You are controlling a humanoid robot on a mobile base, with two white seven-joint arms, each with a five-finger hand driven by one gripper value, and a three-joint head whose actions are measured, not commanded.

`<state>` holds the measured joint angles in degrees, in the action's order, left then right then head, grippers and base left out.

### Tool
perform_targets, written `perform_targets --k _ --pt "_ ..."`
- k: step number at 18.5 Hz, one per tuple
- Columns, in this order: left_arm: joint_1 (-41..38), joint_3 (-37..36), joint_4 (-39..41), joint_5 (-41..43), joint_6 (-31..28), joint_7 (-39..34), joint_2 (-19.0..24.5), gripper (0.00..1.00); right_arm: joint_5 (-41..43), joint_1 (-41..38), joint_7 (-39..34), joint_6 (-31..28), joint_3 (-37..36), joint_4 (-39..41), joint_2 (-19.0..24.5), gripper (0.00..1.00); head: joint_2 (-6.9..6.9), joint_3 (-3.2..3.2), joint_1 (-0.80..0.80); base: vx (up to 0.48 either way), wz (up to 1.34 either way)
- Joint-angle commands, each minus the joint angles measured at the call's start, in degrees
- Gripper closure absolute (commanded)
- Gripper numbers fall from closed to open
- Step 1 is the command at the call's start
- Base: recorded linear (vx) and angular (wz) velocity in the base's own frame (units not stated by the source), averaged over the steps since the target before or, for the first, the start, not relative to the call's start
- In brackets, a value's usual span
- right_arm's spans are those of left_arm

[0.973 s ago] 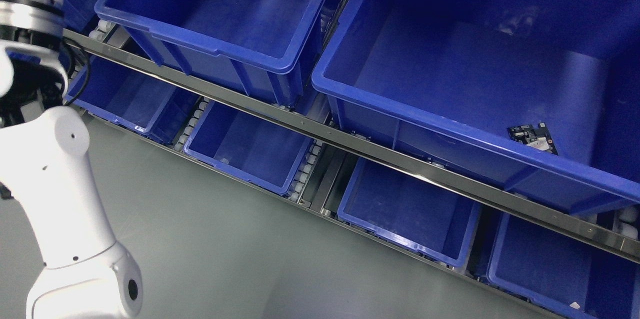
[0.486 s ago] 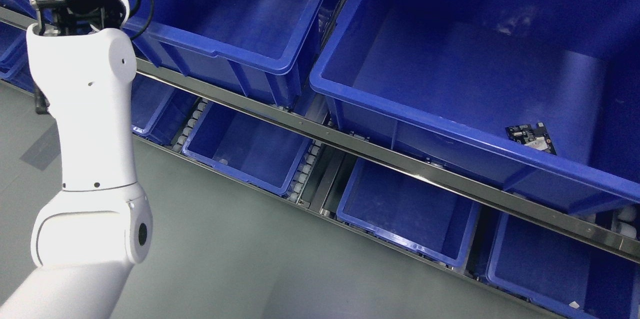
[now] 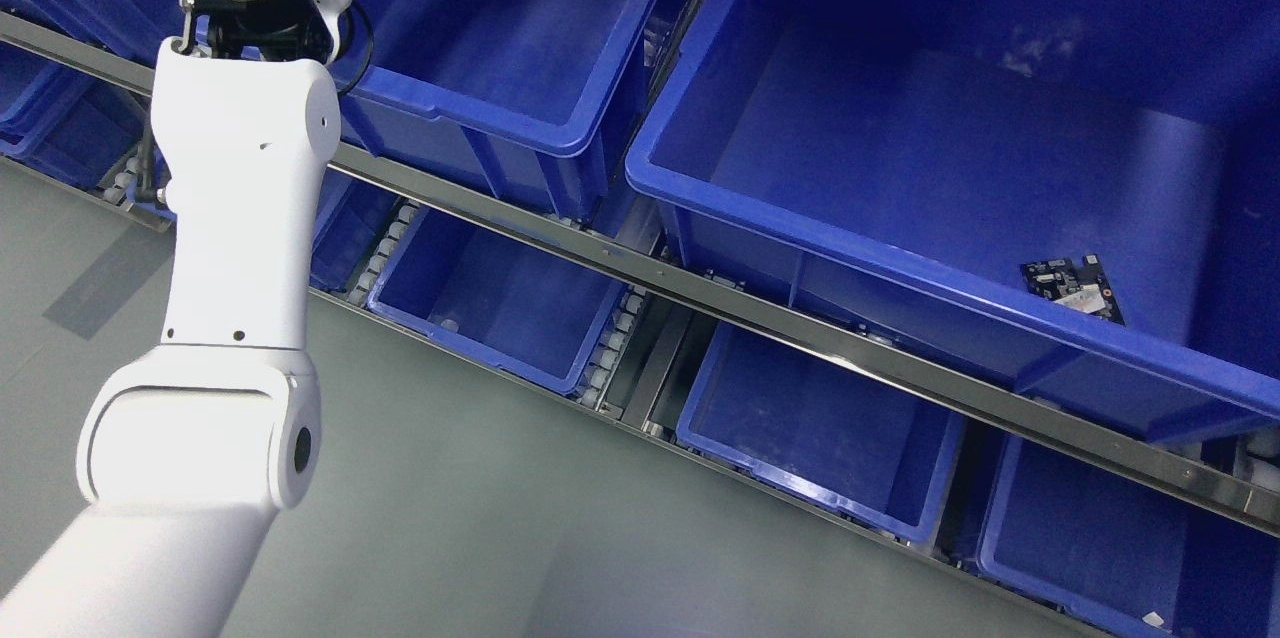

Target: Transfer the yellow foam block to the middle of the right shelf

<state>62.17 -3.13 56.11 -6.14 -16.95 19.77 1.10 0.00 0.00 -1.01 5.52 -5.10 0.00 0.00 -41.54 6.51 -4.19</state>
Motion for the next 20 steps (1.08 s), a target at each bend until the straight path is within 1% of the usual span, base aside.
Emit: perform_targets --k 1,4,7,9,11,13,15,16,17,18,20 --pt "1.73 -1.71 -7.87 1.48 1.12 0.27 -0.1 0.0 0.0 0.18 -0.04 0.02 0.0 1.0 -1.0 0.0 0.0 0.0 0.0 0.022 -0.01" --pt "1.03 2.32 -2.26 1.48 2.01 0.36 -0.1 0.0 0.0 0.09 -0.04 0.02 0.0 1.0 -1.0 0.0 0.0 0.0 0.0 0.023 0.0" --pt "-1.42 11.28 9.06 1.48 1.92 0.36 -0.1 0.0 0.0 0.09 -0.04 0.02 0.0 1.0 -1.0 0.0 0.0 0.0 0.0 0.027 0.03" --pt "-5.28 15.06 19.68 0.7 1.75 0.44 -0.1 0.0 0.0 0.09 -0.04 0.02 0.0 1.0 -1.0 0.0 0.0 0.0 0.0 0.026 0.04" --pt "-11.95 14.91 31.46 -3.77 0.87 0.44 -0.1 0.0 0.0 0.09 -0.04 0.02 0.0 1.0 -1.0 0.0 -0.01 0.0 0.0 0.031 0.0" --pt "-16.71 14.03 38.34 -5.02 0.34 0.44 -0.1 0.0 0.0 0.09 -0.04 0.02 0.0 1.0 -1.0 0.0 -0.01 0.0 0.0 0.018 0.0" --pt "-21.27 13.76 42.48 -5.02 0.69 0.44 -0.1 0.0 0.0 0.09 -0.04 0.02 0.0 1.0 -1.0 0.0 -0.01 0.0 0.0 0.011 -0.01" --pt "-22.6 13.85 42.67 -5.02 1.56 0.62 -0.1 0.0 0.0 0.09 -0.04 0.02 0.0 1.0 -1.0 0.0 -0.01 0.0 0.0 0.0 0.0" --pt "-23.84 13.94 42.59 -5.02 3.83 0.62 -0.1 0.0 0.0 0.18 -0.04 0.02 0.0 1.0 -1.0 0.0 -0.01 0.0 0.0 0.0 0.0" --pt "-25.94 13.94 42.59 -5.02 7.77 1.58 -0.1 0.0 0.0 0.09 -0.04 0.02 0.0 1.0 -1.0 0.0 -0.01 0.0 0.0 0.0 0.0" --pt "-29.81 14.2 42.59 -5.02 14.37 5.17 -0.1 0.0 0.0 0.09 -0.04 0.02 0.0 1.0 -1.0 0.0 -0.01 0.0 0.0 0.0 0.0"
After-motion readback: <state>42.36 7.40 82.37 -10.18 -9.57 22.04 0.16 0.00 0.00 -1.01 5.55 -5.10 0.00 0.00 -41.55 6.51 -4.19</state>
